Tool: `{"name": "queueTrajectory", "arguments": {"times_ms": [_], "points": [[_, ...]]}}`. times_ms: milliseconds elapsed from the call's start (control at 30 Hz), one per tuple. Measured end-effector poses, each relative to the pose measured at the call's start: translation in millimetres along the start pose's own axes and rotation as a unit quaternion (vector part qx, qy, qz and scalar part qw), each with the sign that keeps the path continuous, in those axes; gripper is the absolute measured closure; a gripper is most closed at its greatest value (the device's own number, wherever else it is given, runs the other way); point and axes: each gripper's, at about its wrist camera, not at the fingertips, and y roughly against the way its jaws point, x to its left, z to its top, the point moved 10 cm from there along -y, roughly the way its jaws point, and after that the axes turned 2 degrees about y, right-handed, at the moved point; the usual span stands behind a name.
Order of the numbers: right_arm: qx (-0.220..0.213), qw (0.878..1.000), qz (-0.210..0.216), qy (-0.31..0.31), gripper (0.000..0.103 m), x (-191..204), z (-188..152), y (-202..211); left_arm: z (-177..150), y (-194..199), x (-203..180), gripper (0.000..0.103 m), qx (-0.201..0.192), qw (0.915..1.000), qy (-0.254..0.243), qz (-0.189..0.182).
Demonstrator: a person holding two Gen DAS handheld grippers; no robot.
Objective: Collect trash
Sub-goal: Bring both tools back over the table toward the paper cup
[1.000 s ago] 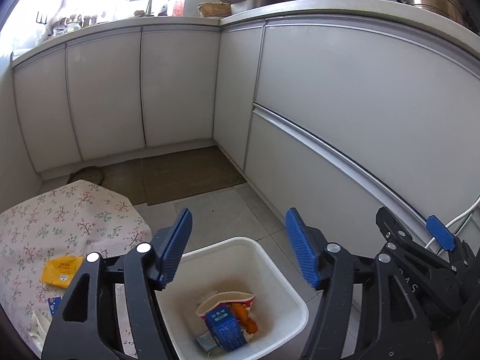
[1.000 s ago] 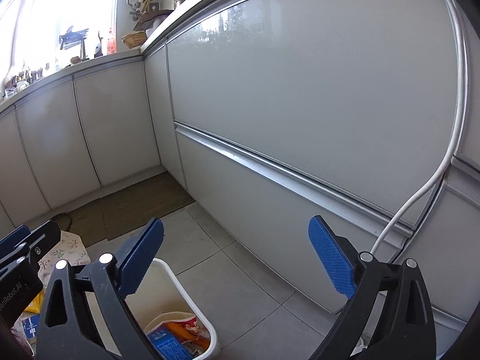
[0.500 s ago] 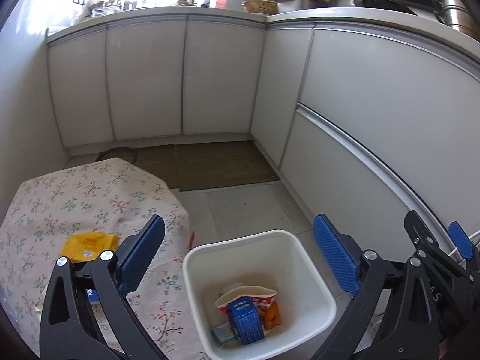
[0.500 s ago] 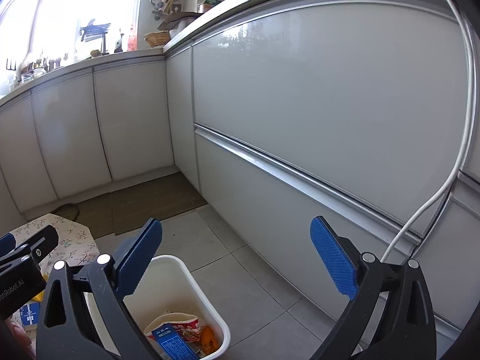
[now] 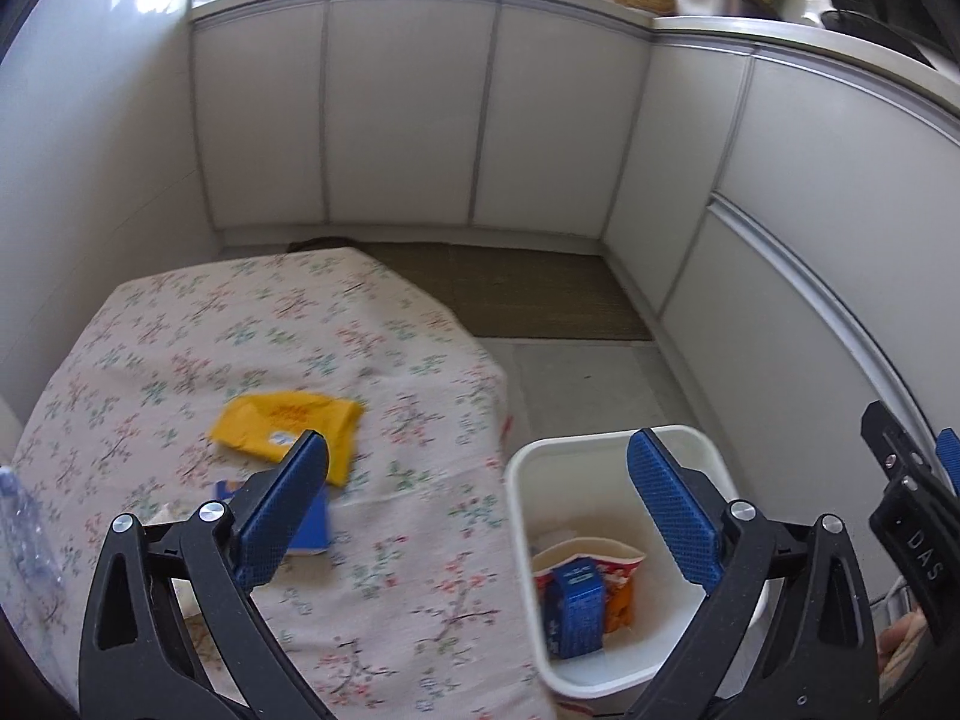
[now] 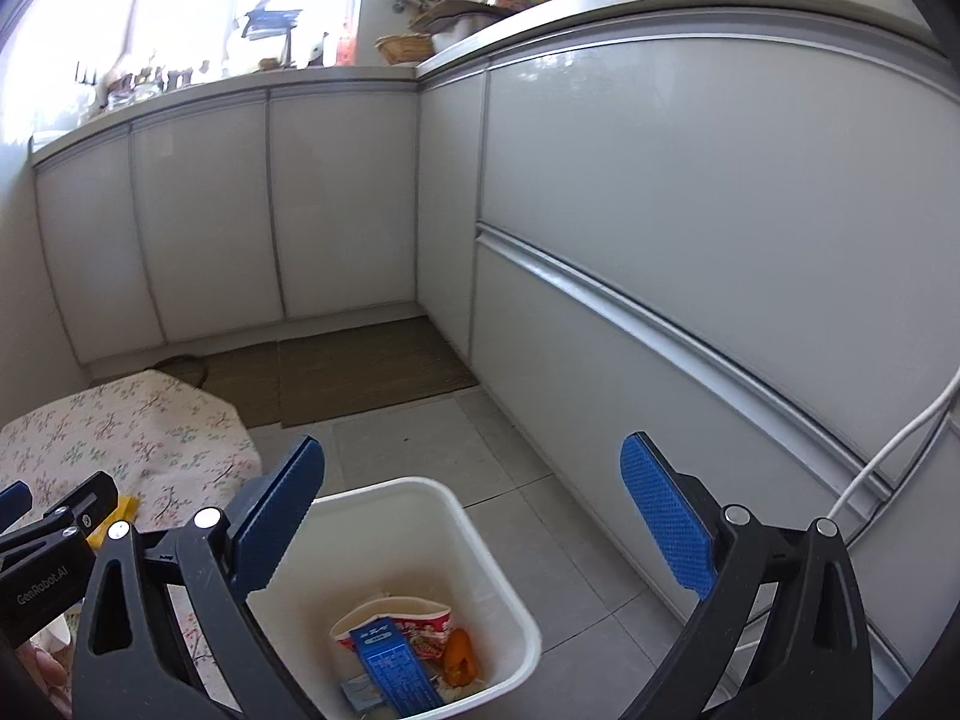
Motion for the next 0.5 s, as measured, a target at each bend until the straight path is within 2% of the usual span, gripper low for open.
{"name": "queueTrajectory", "arguments": {"times_ms": [267, 500], "points": [[0.015, 0.997, 0.056, 0.045, 0.007, 66, -4, 0, -30, -5, 88, 0.007, 0.032, 0.9952, 0.037, 0.084], [0.027, 0.991, 0.095, 0.086, 0.007, 117, -11, 4, -57, -6, 158, 0.007, 0.065, 0.9869, 0.056, 0.137]]}}
